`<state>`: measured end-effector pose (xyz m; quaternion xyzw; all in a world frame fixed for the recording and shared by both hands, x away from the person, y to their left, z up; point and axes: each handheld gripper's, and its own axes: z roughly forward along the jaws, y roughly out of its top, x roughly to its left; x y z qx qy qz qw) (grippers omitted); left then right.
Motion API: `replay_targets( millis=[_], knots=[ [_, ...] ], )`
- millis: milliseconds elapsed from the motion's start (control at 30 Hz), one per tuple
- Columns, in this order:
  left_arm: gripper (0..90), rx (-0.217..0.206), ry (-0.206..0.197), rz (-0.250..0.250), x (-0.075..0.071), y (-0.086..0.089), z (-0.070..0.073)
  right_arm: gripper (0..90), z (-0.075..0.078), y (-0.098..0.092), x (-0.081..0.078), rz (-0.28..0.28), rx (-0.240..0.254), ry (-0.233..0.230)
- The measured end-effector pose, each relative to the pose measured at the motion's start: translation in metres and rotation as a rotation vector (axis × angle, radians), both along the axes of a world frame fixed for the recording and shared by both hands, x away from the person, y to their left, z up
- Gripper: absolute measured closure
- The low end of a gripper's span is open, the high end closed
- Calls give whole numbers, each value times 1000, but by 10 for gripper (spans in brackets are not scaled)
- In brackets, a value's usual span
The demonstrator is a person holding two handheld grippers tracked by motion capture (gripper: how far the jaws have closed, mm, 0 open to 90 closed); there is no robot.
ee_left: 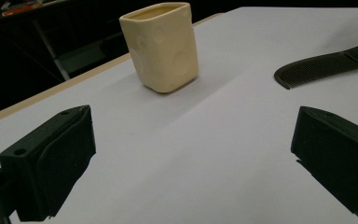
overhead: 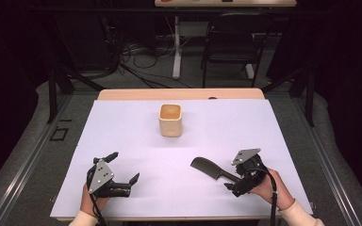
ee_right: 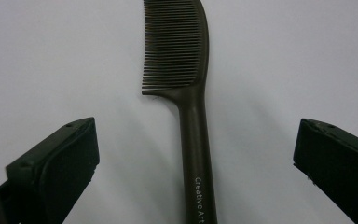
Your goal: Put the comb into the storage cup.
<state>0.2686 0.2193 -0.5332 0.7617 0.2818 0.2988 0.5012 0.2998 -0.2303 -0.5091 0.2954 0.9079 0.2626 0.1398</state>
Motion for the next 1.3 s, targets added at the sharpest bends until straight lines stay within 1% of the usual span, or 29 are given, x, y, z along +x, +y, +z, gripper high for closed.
replay_targets(
  millis=[33,67,100,167,200,233,267,333,400,433,467,533,567,633,667,700,733,800,867,900,933,967,1033,1100,1167,1200,1267,1300],
  knots=[
    [0,1,0,0,0,0,0,0,0,1,1,0,-12,1],
    [0,1,1,-2,0,0,0,0,0,2,2,4,-11,-2],
    [0,0,-1,0,0,0,0,0,0,2,2,4,-22,5],
    [0,1,0,0,0,1,0,5,0,4,4,6,-20,7],
    [0,2,1,1,0,1,0,10,0,5,5,16,-26,6],
    [0,3,2,1,0,1,0,39,0,6,5,10,-33,12],
    [0,3,2,0,0,0,0,73,0,7,5,26,-35,4],
    [0,4,3,-1,0,0,0,103,1,9,6,40,-49,8],
    [0,4,3,0,0,0,0,161,1,12,6,50,-72,10],
    [0,3,3,0,0,0,0,170,1,13,7,51,-76,4],
    [0,3,3,-1,0,0,0,215,1,15,7,52,-90,13],
    [0,5,3,-1,0,0,0,296,1,16,8,60,-104,13],
    [0,4,3,-1,0,0,0,310,1,17,8,63,-115,20],
    [0,4,3,-1,0,0,0,370,-1,19,9,79,-140,29],
    [0,4,3,-1,0,0,0,397,-1,20,9,70,-162,44],
    [0,4,4,-1,0,0,0,423,-2,22,10,76,-166,47],
    [0,6,4,1,0,0,0,462,-3,23,11,82,-181,61],
    [0,6,4,-2,1,0,0,516,-4,25,12,87,-199,70],
    [0,7,5,-1,1,0,0,546,-4,28,14,95,-219,82],
    [0,7,7,-1,1,0,0,561,-5,29,15,98,-219,81],
    [0,8,7,-1,1,0,0,569,-4,31,16,99,-236,85],
    [0,8,8,-1,1,0,0,578,-5,32,17,102,-237,90],
    [0,8,13,-1,1,-1,0,585,-6,35,19,112,-261,103],
    [0,8,13,-2,1,-1,0,601,-7,38,22,111,-276,127],
    [0,9,13,-2,1,-1,0,613,-7,42,24,110,-305,140],
    [0,8,13,-2,1,-1,0,624,-8,43,26,118,-310,144],
    [0,5,13,-2,1,0,-1,629,-9,44,28,110,-333,161],
    [0,6,15,-4,1,0,-1,630,-10,45,30,111,-335,167]
  ],
)
